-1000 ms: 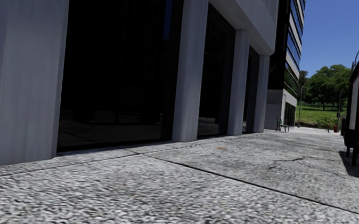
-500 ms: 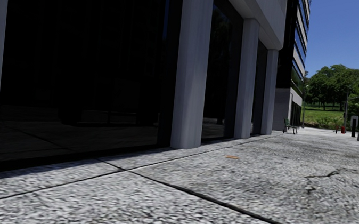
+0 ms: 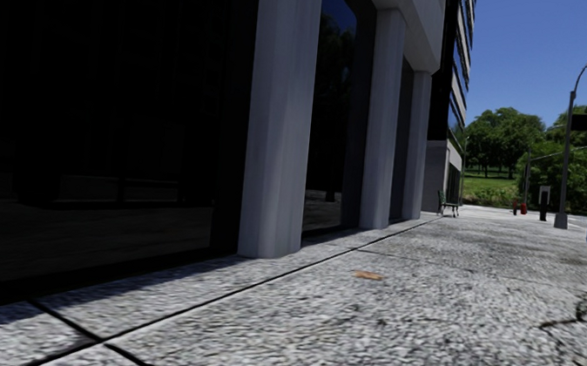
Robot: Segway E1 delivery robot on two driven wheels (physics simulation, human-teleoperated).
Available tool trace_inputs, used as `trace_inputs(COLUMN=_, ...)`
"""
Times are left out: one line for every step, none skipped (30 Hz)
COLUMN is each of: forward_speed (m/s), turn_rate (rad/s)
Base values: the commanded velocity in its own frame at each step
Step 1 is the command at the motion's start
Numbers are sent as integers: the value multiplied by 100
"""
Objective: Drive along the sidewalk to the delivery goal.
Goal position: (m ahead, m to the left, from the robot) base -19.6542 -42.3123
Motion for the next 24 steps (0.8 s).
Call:
trace_inputs(forward_speed=200, turn_rate=0)
trace_inputs(forward_speed=200, turn_rate=0)
trace_inputs(forward_speed=200, turn_rate=0)
trace_inputs(forward_speed=200, turn_rate=0)
trace_inputs(forward_speed=200, turn_rate=0)
trace_inputs(forward_speed=200, turn_rate=0)
trace_inputs(forward_speed=200, turn_rate=0)
trace_inputs(forward_speed=200, turn_rate=0)
trace_inputs(forward_speed=200, turn_rate=0)
trace_inputs(forward_speed=200, turn_rate=0)
trace_inputs(forward_speed=200, turn_rate=0)
trace_inputs(forward_speed=200, turn_rate=0)
trace_inputs(forward_speed=200, turn_rate=0)
trace_inputs(forward_speed=200, turn_rate=0)
trace_inputs(forward_speed=200, turn_rate=0)
trace_inputs(forward_speed=200, turn_rate=0)
trace_inputs(forward_speed=200, turn_rate=-6)
trace_inputs(forward_speed=200, turn_rate=-38)
trace_inputs(forward_speed=200, turn_rate=-60)
trace_inputs(forward_speed=200, turn_rate=-60)
trace_inputs(forward_speed=200, turn_rate=-80)
trace_inputs(forward_speed=200, turn_rate=-99)
trace_inputs(forward_speed=200, turn_rate=-111)
trace_inputs(forward_speed=200, turn_rate=-114)
